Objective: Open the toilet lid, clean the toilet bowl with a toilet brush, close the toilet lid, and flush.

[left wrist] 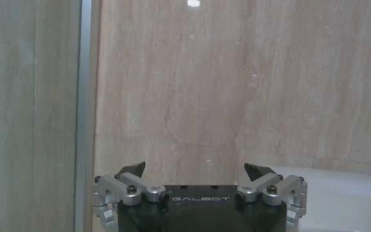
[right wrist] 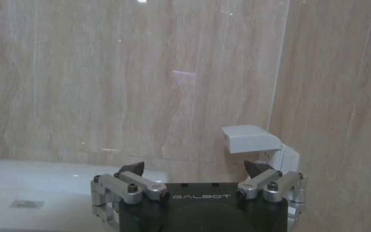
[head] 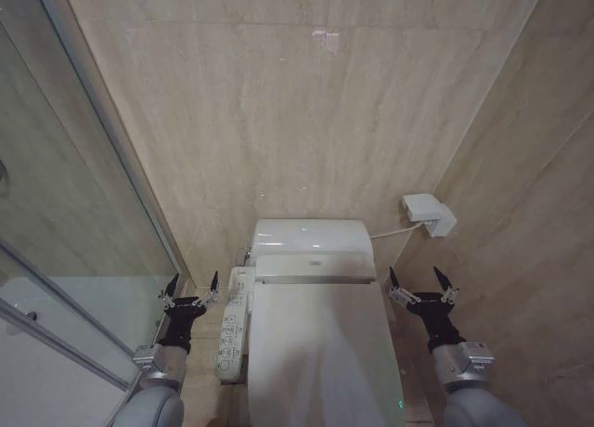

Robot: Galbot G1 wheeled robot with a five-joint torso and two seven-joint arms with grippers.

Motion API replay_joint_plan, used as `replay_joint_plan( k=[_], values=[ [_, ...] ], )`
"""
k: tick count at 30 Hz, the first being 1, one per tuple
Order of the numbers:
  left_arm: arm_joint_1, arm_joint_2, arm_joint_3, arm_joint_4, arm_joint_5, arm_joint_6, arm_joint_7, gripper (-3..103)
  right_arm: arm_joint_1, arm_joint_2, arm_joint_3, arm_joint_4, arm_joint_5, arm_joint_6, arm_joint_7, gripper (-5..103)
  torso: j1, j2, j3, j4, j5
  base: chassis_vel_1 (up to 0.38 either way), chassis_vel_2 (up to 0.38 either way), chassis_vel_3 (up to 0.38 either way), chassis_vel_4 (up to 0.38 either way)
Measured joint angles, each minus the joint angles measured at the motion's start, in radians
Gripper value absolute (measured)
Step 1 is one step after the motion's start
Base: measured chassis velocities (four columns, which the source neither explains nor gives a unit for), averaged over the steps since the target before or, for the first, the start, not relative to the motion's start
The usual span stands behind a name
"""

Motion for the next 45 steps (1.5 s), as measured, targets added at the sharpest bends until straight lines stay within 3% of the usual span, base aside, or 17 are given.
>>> replay_joint_plan(
  k=[23, 26, 45],
  values=[
    [-0.027, 0.008, 0.011, 0.019, 0.007, -0.003, 0.003, 100, 0.001, 0.000, 0.000, 0.000, 0.000, 0.000, 0.000, 100, 0.002, -0.001, 0.001, 0.0005, -0.0001, -0.024, 0.021, 0.021, -0.024],
    [-0.032, 0.013, 0.011, 0.025, 0.004, -0.004, 0.003, 100, 0.000, 0.000, 0.000, 0.000, 0.000, 0.000, 0.000, 100, 0.000, 0.000, 0.000, -0.0003, 0.0000, 0.000, 0.000, 0.000, 0.000],
    [-0.091, 0.046, 0.042, 0.134, -0.020, -0.027, -0.002, 100, 0.000, 0.000, 0.000, 0.000, 0.000, 0.000, 0.000, 100, 0.001, 0.000, 0.000, 0.0002, -0.0001, 0.000, 0.000, 0.000, 0.000]
  ],
)
